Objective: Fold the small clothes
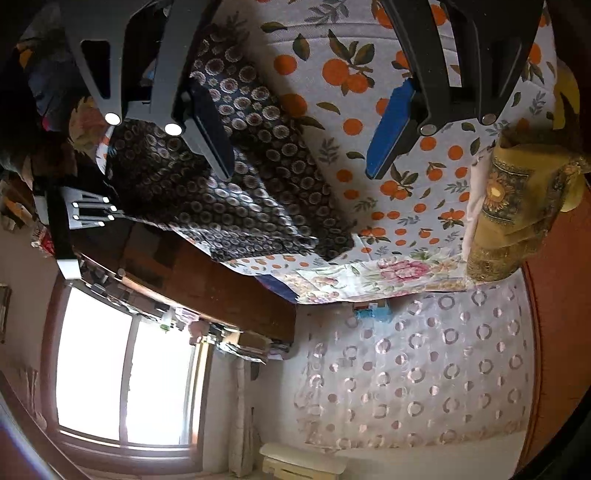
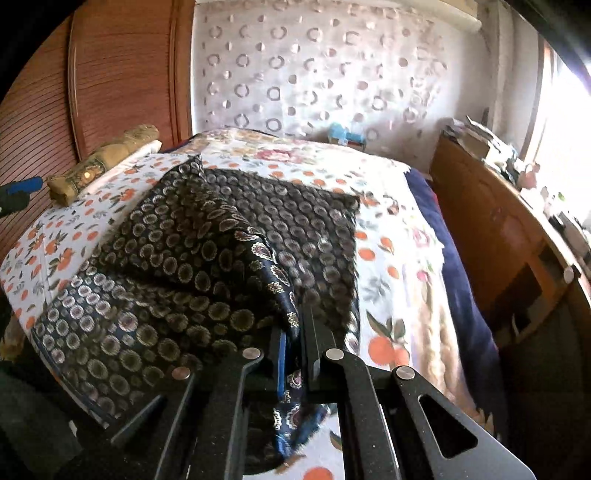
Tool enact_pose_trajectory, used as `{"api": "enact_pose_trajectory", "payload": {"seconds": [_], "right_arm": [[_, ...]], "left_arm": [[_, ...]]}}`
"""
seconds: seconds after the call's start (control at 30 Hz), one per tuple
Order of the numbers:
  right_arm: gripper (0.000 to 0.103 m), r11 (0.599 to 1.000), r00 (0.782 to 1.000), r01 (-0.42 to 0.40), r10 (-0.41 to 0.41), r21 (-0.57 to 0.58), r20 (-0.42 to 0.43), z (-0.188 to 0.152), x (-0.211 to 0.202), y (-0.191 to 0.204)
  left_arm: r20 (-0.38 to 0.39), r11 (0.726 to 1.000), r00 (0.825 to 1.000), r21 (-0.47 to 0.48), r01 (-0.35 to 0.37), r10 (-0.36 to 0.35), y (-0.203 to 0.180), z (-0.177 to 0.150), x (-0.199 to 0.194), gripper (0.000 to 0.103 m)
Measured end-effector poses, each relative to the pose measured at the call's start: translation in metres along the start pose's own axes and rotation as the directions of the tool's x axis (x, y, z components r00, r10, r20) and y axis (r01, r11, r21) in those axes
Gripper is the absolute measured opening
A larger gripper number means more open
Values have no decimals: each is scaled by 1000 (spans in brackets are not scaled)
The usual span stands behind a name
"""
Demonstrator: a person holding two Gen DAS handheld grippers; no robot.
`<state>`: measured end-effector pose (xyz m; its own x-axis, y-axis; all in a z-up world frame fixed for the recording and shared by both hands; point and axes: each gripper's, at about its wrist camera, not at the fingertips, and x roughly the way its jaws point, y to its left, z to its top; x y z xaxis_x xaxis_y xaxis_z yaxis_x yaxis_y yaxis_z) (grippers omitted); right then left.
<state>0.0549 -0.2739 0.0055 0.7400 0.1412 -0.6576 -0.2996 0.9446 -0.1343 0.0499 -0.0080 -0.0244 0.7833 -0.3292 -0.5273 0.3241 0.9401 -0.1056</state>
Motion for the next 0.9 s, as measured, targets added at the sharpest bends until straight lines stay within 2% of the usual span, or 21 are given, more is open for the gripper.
{"api": "enact_pose_trajectory", "payload": {"seconds": [0.07, 0.13, 0.2, 0.23, 0.3, 0.4, 0.53, 0.67, 0.8, 0.9], "right_arm": [[4, 1000, 1000, 12, -12, 5, -5, -1, 0, 1], [12, 1000, 1000, 26, -26, 6, 1, 4, -5, 7], [28, 998, 998, 55, -55, -1, 13, 7, -10, 8], [33, 999, 998, 54, -54, 2, 27, 5, -14, 7], [48, 999, 998, 41, -42, 13, 51, 0, -29, 2], [48, 1000, 996, 26, -24, -14, 87, 4, -38, 11], [48, 996, 993, -46, 54, -78, 103, 13, -42, 39], [48, 982, 987, -118, 133, -146, 93, 24, -27, 72], [48, 948, 964, -242, 258, -205, 59, 33, -9, 106], [49, 926, 959, -270, 284, -263, 16, 37, 5, 131]], "left_arm": [[8, 1000, 1000, -1, -23, 23, 1, -1, 0, 75], [6, 1000, 1000, -7, -25, 25, 3, 0, 1, 75], [4, 999, 999, -9, -32, 32, 5, 0, 2, 75], [3, 999, 999, -8, -34, 34, 5, 0, 2, 75], [1, 999, 999, -10, -38, 38, 7, -1, 3, 75], [-4, 999, 999, -15, -38, 37, 8, -2, 5, 75], [-14, 999, 999, -17, -35, 35, 7, -4, 9, 75], [-23, 999, 999, -12, -34, 33, 6, -7, 11, 75], [-27, 999, 999, -11, -36, 36, 5, -9, 11, 75], [-27, 999, 999, -15, -40, 40, 7, -11, 9, 75]]}}
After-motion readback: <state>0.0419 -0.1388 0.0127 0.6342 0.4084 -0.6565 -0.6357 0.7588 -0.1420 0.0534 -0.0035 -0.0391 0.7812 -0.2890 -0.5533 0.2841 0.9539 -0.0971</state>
